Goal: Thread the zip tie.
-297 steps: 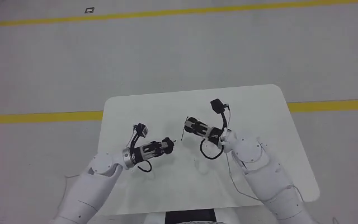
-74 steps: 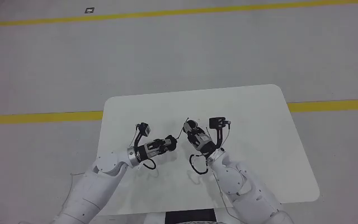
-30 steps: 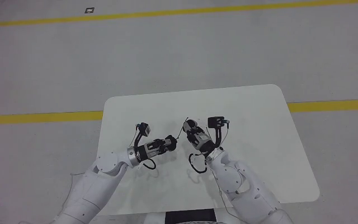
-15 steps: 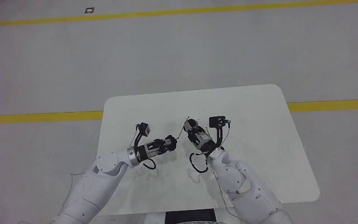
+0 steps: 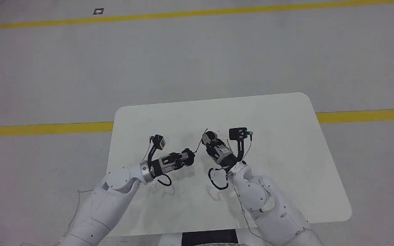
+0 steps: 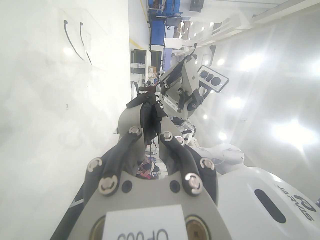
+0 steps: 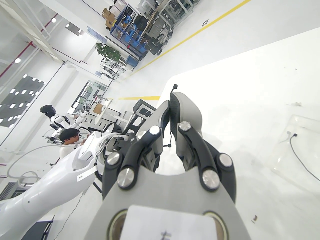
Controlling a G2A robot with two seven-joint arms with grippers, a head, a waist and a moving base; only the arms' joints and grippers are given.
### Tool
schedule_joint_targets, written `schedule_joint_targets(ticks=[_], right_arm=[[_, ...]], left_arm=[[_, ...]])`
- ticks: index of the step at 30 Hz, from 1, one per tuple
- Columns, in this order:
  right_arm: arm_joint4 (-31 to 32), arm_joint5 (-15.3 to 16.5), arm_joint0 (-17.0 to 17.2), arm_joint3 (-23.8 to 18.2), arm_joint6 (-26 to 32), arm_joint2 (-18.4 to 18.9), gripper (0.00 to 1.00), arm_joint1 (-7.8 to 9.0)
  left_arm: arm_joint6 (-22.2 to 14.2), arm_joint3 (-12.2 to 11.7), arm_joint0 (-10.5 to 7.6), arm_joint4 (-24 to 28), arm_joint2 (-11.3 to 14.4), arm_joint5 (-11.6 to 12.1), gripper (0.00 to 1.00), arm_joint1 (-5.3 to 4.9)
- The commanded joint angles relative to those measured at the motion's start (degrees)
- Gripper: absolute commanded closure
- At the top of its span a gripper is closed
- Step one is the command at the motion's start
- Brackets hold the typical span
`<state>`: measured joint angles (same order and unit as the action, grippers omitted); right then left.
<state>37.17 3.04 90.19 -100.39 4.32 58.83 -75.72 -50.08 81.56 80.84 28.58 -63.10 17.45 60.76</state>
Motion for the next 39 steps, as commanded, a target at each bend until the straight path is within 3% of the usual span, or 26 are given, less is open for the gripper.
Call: schedule_joint_targets(ticks=[1, 23, 39], right_arm=[[-0.11, 0.02, -0.03, 0.01, 0.24, 0.00, 1.00, -0.01], [-4.16, 0.97, 0.17, -0.27, 2.05, 0.55, 1.00, -0.08], [-9.02, -0.47, 0.24, 0.13, 3.99, 1.01, 1.00, -0.23]], left_arm=[[0.00, 0.00, 0.00, 0.00, 0.00, 0.00, 1.00, 0.00], [0.00, 0.00, 0.00, 0.00, 0.00, 0.00, 1.00, 0.00], [0.00, 0.00, 0.00, 0.00, 0.00, 0.00, 1.00, 0.00]])
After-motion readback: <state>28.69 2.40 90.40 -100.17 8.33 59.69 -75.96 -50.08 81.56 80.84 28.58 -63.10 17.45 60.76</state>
